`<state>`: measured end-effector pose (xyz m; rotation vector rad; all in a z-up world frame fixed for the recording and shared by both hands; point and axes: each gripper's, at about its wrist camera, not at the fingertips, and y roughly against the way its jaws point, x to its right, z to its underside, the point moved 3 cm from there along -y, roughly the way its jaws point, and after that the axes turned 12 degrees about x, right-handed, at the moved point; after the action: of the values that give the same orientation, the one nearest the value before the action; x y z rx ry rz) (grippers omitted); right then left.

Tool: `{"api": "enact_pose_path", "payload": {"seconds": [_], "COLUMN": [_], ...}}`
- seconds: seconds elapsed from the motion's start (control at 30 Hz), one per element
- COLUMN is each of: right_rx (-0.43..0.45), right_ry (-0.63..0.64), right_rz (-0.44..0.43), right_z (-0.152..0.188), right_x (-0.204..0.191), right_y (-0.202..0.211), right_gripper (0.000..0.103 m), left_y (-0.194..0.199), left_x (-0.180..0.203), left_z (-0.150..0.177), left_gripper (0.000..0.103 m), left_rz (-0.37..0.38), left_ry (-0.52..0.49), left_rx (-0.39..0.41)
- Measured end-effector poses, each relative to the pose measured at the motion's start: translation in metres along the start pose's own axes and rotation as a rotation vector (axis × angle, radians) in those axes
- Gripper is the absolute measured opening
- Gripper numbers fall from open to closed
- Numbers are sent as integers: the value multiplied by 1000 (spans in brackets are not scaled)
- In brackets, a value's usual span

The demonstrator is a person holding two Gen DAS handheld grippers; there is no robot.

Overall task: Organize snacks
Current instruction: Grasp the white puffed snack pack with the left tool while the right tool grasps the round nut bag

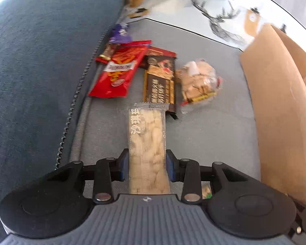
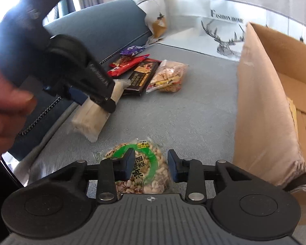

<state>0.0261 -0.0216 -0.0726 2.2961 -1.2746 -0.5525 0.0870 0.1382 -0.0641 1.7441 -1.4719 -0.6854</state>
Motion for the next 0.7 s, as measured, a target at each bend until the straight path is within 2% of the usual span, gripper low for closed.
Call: {"api": "enact_pose_path", "payload": {"seconds": [0.07, 0.1, 0.13, 0.23, 0.4, 0.57, 0.7], "right_rx": [-7, -3, 6, 10, -51, -67, -63], "right_ry": [2, 12, 21, 41, 79, 123, 121], "right_rz": [-5, -8, -14, -46, -62, -47, -47], "right_z": [1, 1, 1, 2, 10, 14, 13], "right_x": [0, -1, -3, -9, -18, -23, -22], "right_y": [0, 1, 2, 2, -7, -11, -11], "right_gripper": [54, 72, 82, 90, 92, 92, 87], "left_y": [-3, -3, -3, -4, -9, -13, -16], "left_x": [2, 3, 4, 5, 9, 11, 13], "left_z": [2, 3, 4, 5, 9, 10, 10], "left_gripper": [40, 40, 40, 43, 52, 53, 53], "left_rz": [13, 15, 13, 3, 0, -10, -15], "left_ry": [-14, -17, -21, -28, -60, -73, -86], "left_rx": [-21, -28, -30, -37, -61, -74, -76]}}
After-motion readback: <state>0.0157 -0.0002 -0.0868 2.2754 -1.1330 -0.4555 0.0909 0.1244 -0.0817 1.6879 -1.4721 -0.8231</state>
